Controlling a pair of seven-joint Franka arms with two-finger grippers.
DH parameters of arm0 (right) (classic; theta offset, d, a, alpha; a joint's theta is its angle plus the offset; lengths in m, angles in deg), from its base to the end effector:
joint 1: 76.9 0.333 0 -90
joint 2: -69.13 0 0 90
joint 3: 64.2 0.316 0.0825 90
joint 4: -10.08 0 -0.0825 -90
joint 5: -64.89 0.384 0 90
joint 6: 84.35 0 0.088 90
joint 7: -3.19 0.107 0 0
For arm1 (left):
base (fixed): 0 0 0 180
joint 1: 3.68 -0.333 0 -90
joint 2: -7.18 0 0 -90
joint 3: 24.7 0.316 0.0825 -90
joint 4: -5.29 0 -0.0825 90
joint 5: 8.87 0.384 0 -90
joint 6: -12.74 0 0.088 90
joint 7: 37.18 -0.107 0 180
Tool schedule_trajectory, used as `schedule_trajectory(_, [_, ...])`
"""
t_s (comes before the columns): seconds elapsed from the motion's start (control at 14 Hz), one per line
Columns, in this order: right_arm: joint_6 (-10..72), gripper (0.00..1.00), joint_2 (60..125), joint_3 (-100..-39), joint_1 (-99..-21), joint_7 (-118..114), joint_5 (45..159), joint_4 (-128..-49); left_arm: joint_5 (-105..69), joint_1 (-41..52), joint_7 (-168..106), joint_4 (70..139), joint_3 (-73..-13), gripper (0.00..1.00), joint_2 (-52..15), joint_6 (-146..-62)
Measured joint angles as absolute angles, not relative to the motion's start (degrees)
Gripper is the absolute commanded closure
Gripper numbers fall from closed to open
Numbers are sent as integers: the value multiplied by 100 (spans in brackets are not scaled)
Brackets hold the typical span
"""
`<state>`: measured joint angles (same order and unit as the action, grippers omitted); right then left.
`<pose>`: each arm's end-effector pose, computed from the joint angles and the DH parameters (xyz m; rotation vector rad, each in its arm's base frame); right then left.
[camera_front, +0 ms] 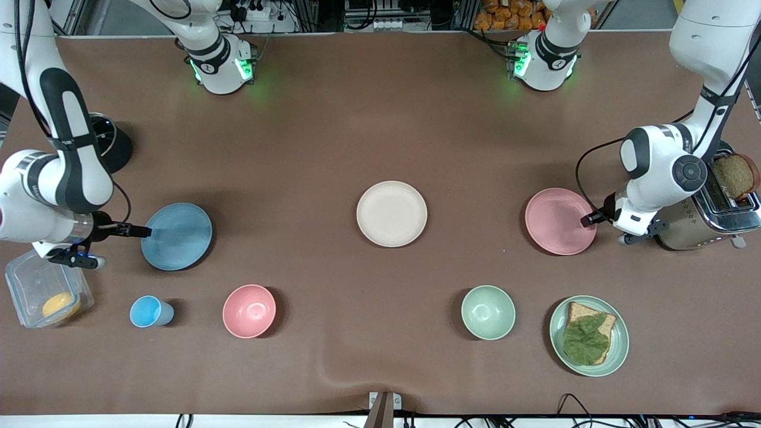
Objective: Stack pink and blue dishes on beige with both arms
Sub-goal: 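Grasp the pink plate with the left gripper while the right gripper grasps the blue plate, then carry the pink plate onto the beige plate while the right gripper lifts the blue plate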
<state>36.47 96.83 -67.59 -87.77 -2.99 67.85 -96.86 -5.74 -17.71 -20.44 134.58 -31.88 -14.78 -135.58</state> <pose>0.5933 -0.1467 0.2388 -3.0545 0.2593 0.3603 0.5311 0.0608 0.1885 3.0714 0.5786 -0.0761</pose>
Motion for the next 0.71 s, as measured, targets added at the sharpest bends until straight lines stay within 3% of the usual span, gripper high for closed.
schedule_trajectory(0.43, [4213,0,10123,-6758,-8779,-402,6789,-9899,-564,-1781,-2490,13314,-3307,100,-1119,-13605])
schedule_trajectory(0.57, [4294,97,10176,-6758,-8788,-446,6790,-9907,-565,-1780,-2490,13256,-3528,100,-785,-13496])
schedule_trajectory(0.71, [4352,100,10184,-6758,-8812,-560,6801,-9907,-565,-1780,-2483,13025,-3840,100,-492,-13055])
